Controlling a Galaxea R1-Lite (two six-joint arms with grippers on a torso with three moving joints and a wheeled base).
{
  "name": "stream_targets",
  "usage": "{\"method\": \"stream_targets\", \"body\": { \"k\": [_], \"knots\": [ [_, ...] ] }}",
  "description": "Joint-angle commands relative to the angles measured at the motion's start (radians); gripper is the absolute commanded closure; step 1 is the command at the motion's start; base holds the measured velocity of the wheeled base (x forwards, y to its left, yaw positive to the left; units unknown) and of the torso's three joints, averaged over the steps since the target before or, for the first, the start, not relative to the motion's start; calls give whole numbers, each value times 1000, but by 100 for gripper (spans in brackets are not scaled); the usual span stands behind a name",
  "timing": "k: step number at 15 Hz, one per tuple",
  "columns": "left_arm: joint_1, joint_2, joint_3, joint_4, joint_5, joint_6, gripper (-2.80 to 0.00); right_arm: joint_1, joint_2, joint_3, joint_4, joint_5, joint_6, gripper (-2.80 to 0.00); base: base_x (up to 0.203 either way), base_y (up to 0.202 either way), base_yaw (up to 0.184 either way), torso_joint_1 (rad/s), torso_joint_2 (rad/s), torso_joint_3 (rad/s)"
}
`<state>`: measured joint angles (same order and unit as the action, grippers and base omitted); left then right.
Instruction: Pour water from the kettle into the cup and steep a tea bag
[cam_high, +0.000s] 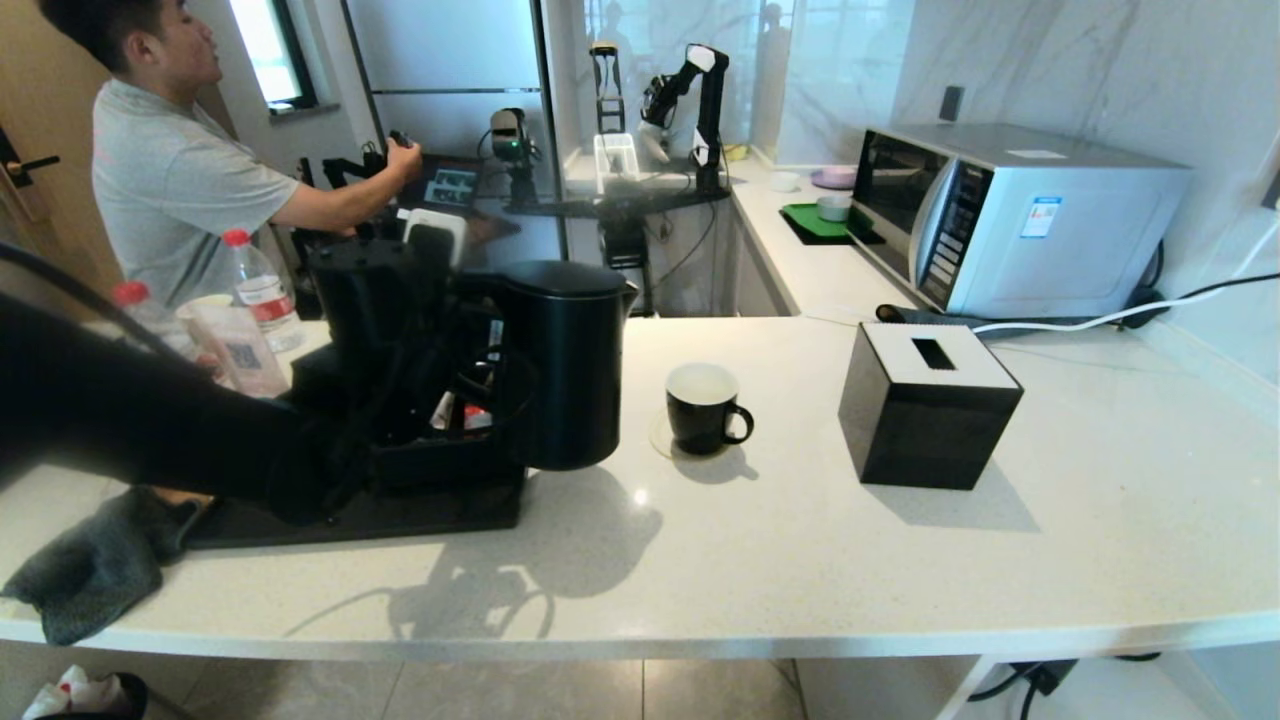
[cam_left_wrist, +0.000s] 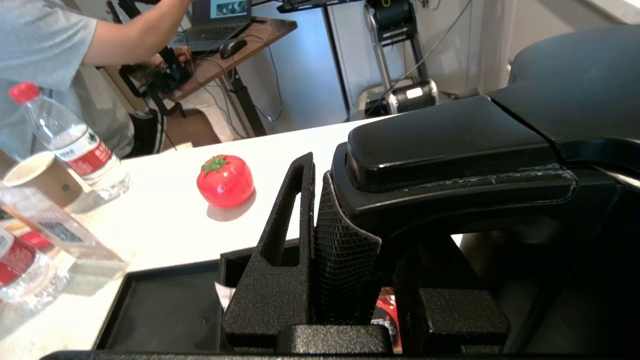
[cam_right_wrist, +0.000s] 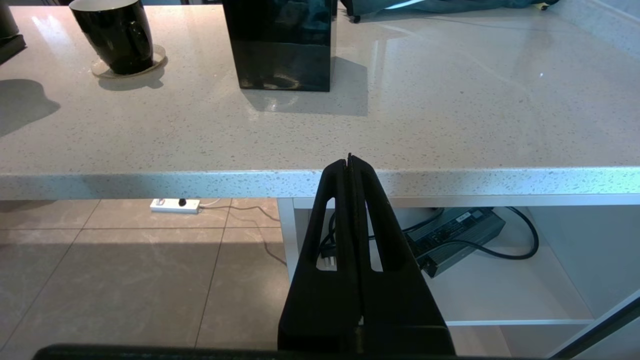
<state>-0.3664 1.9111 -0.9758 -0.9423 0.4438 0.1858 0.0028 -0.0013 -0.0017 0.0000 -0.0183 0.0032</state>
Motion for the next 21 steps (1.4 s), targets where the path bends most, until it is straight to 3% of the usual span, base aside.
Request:
{"method": "stream_targets", "body": {
  "k": [1,6,21],
  "knots": [
    [-3,18,-27,-4,3,11,0,0,1,0,0,0,0,0,0,0,0,0,0,0],
    [-25,36,-71,63,3,47,0,0,1,0,0,0,0,0,0,0,0,0,0,0],
    [-32,120,-308,347,41,53,0,0,1,0,0,0,0,0,0,0,0,0,0,0]
  ]
}}
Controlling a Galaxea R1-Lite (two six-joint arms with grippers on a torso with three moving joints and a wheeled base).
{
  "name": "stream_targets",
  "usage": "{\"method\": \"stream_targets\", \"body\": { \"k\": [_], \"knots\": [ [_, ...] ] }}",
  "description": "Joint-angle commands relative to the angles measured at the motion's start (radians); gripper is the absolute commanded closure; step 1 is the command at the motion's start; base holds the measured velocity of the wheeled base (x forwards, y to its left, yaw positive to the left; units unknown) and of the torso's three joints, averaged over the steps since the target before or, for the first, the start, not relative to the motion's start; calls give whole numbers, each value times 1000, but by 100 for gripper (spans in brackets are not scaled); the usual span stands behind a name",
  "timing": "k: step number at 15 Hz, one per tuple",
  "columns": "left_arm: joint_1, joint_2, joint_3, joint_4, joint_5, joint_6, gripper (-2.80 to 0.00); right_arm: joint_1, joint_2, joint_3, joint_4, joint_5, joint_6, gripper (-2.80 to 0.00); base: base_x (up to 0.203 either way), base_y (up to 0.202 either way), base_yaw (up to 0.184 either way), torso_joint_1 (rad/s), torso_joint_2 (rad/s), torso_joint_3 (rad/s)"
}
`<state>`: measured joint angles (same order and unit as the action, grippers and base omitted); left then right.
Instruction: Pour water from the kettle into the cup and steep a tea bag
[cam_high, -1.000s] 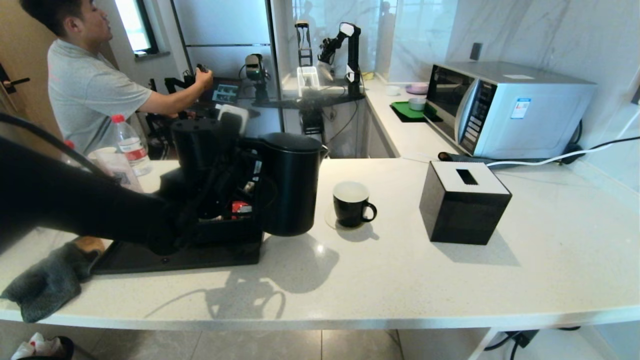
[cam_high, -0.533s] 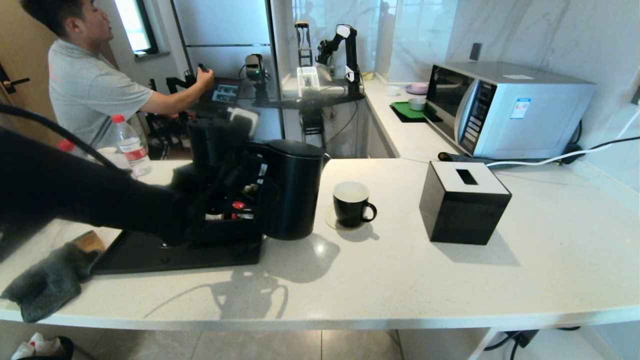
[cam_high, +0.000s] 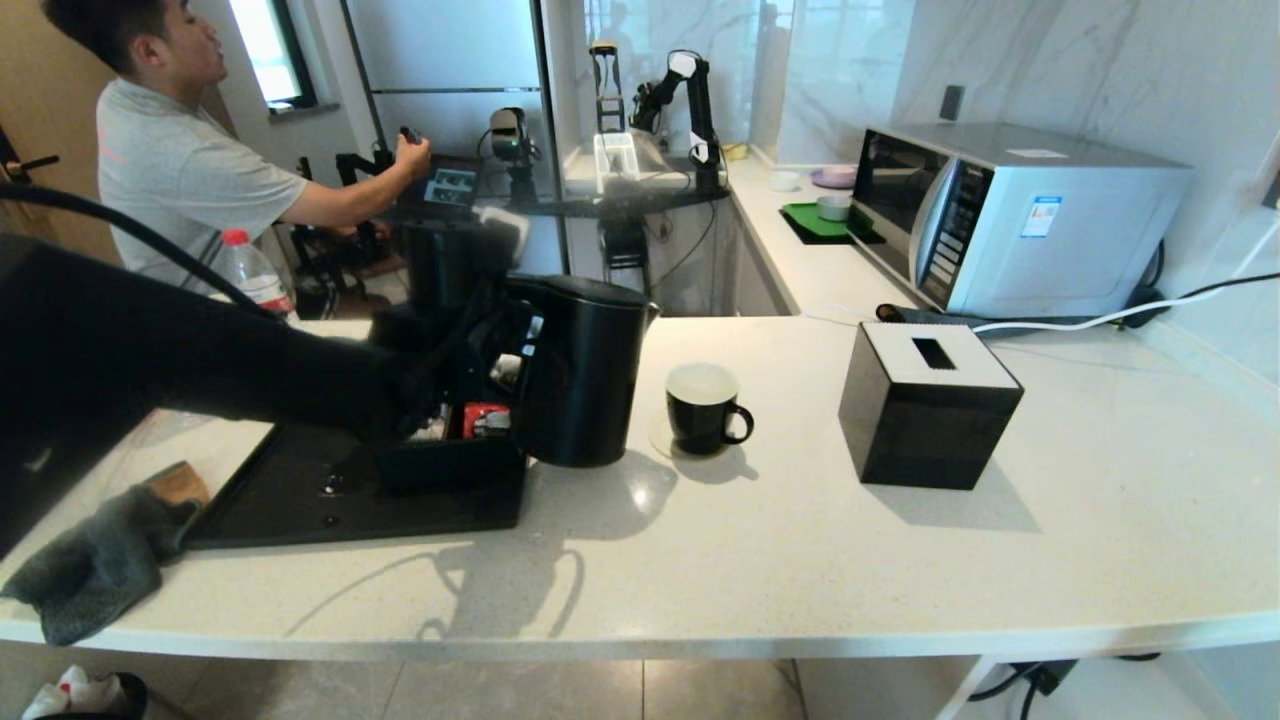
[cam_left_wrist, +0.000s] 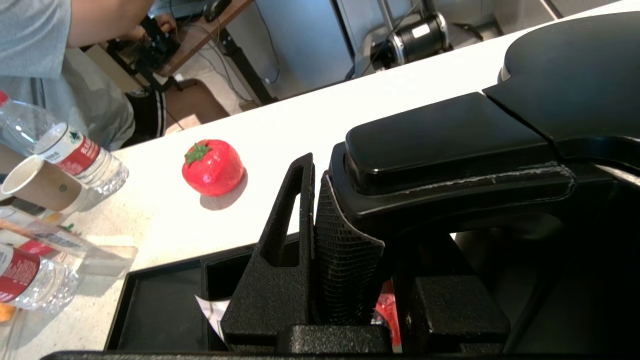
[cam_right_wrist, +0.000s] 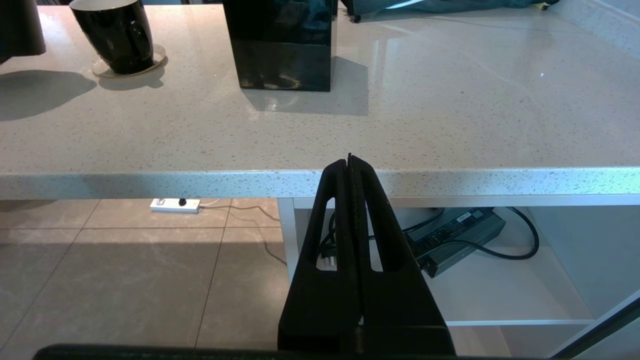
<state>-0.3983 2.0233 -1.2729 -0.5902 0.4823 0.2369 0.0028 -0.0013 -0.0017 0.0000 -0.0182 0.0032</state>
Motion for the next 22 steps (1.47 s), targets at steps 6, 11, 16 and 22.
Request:
{"method": "stream_targets", "body": {
  "k": [6,11,16,22],
  "knots": [
    [-7,17,-14,-5,-2,33,0,0,1,0,0,0,0,0,0,0,0,0,0,0],
    [-30,26,-40,-5,-4,62,0,0,1,0,0,0,0,0,0,0,0,0,0,0],
    [-40,27,-40,-3,-5,121,0,0,1,0,0,0,0,0,0,0,0,0,0,0],
    [-39,26,-40,-3,-4,189,0,0,1,0,0,0,0,0,0,0,0,0,0,0]
  ]
}}
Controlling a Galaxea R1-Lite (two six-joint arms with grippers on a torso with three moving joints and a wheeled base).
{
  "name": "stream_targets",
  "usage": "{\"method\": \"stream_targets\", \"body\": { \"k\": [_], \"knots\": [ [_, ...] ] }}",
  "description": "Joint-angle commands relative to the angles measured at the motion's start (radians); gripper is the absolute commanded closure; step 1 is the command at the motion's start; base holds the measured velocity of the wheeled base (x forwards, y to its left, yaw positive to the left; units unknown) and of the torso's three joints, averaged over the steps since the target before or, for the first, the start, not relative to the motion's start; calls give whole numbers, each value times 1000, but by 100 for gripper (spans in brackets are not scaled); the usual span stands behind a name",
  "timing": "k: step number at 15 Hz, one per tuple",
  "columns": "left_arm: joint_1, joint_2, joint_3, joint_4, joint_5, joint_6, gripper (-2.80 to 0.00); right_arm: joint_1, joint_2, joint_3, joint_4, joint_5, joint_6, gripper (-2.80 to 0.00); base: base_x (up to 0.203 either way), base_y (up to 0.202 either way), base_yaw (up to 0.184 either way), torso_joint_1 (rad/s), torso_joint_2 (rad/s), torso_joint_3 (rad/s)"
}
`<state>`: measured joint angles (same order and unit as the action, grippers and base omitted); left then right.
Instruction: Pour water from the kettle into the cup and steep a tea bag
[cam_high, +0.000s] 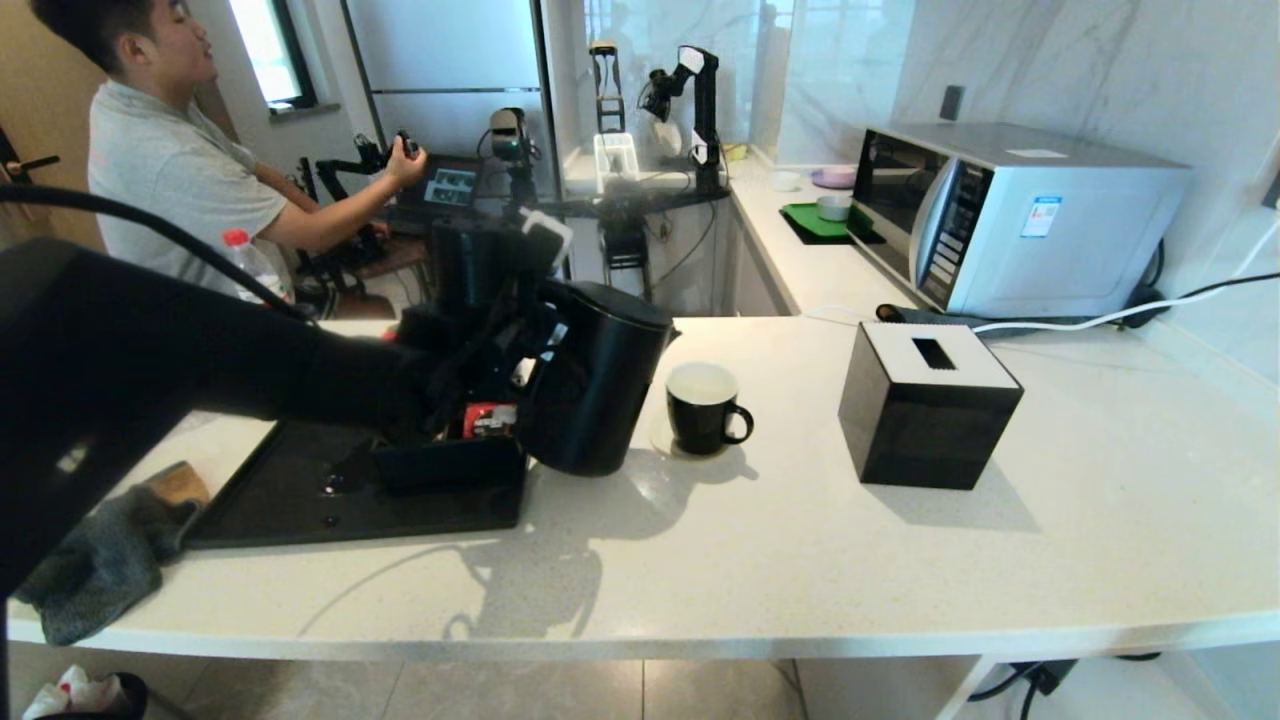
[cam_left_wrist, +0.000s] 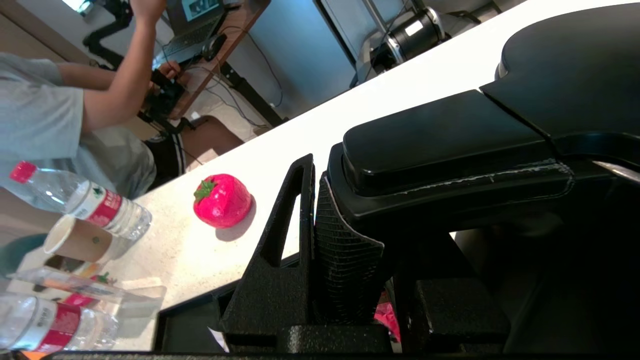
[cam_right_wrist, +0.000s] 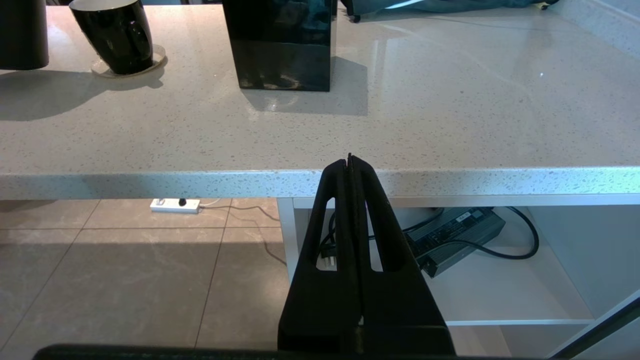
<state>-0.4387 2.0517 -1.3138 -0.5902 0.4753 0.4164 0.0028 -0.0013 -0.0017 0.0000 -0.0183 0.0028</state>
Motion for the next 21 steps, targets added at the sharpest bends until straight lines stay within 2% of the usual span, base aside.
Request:
{"method": "stream_targets", "body": {
  "k": [1,6,10,15,21],
  "knots": [
    [3,-2,1,-3,3,25,0,0,1,0,0,0,0,0,0,0,0,0,0,0],
    [5,-1,-1,11,5,82,0,0,1,0,0,0,0,0,0,0,0,0,0,0],
    [3,2,-11,19,8,82,0,0,1,0,0,0,0,0,0,0,0,0,0,0],
    [3,11,-63,91,12,87,0,0,1,0,0,0,0,0,0,0,0,0,0,0],
    [4,31,-85,104,16,171,0,0,1,0,0,0,0,0,0,0,0,0,0,0]
  ]
}}
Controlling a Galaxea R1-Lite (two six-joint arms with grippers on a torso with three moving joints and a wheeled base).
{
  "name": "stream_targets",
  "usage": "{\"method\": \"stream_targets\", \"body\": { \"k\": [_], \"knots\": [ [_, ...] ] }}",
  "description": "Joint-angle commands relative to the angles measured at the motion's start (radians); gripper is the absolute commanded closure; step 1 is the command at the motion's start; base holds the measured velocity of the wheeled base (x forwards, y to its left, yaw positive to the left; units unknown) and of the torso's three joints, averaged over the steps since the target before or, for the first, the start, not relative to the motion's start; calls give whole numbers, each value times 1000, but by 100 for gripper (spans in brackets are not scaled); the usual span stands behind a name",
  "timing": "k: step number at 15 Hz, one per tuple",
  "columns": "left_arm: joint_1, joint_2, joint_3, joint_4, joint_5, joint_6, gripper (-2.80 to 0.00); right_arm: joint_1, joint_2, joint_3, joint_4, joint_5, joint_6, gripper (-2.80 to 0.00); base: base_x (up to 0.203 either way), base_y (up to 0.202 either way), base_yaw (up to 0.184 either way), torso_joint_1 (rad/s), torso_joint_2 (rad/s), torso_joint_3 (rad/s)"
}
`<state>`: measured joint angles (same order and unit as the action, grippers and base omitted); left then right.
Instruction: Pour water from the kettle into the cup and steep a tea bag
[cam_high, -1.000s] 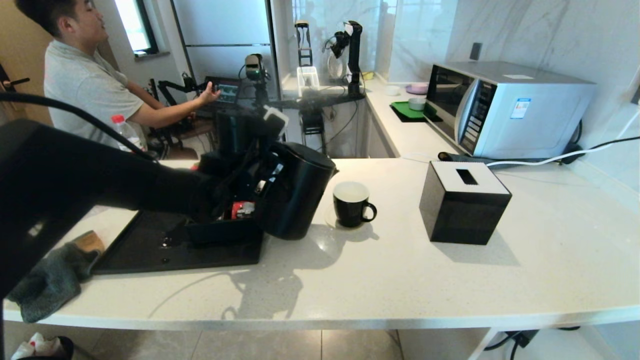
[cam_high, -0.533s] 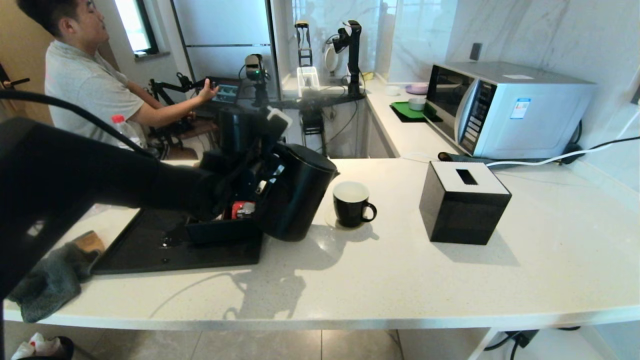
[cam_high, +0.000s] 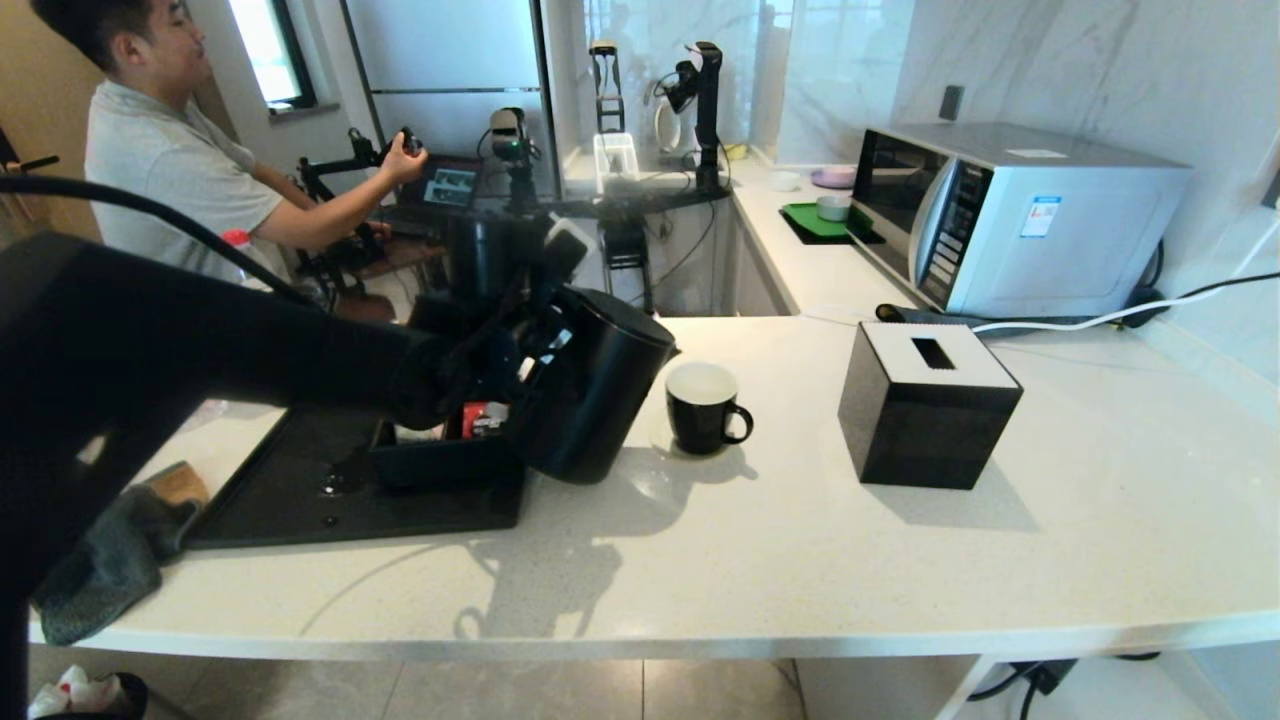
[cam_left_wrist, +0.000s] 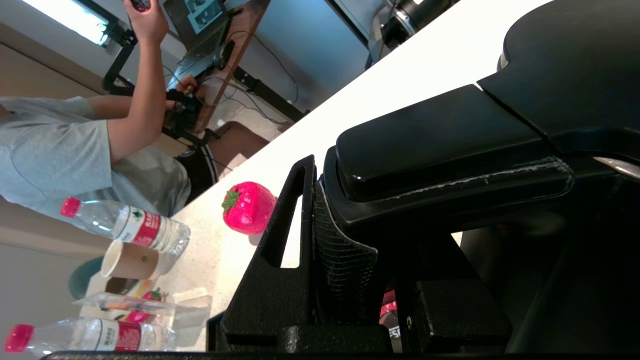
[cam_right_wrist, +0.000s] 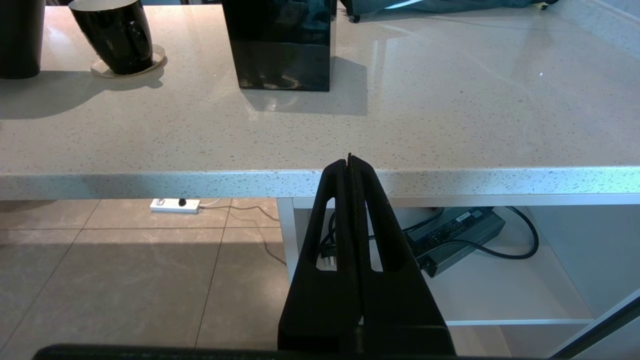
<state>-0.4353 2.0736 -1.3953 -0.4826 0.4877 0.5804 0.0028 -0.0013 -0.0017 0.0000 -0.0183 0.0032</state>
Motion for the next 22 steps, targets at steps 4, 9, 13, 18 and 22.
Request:
{"method": "stream_targets", "body": {
  "k": [4,9,13,18,22],
  "knots": [
    [-2,29,-42,-2,0,36,0,0,1,0,0,0,0,0,0,0,0,0,0,0],
    [-3,37,-64,10,-4,37,0,0,1,0,0,0,0,0,0,0,0,0,0,0],
    [-6,36,-70,24,-9,52,0,0,1,0,0,0,0,0,0,0,0,0,0,0],
    [-12,46,-104,25,-37,112,0,0,1,0,0,0,0,0,0,0,0,0,0,0],
    [-20,54,-128,46,-38,123,0,0,1,0,0,0,0,0,0,0,0,0,0,0]
  ]
}}
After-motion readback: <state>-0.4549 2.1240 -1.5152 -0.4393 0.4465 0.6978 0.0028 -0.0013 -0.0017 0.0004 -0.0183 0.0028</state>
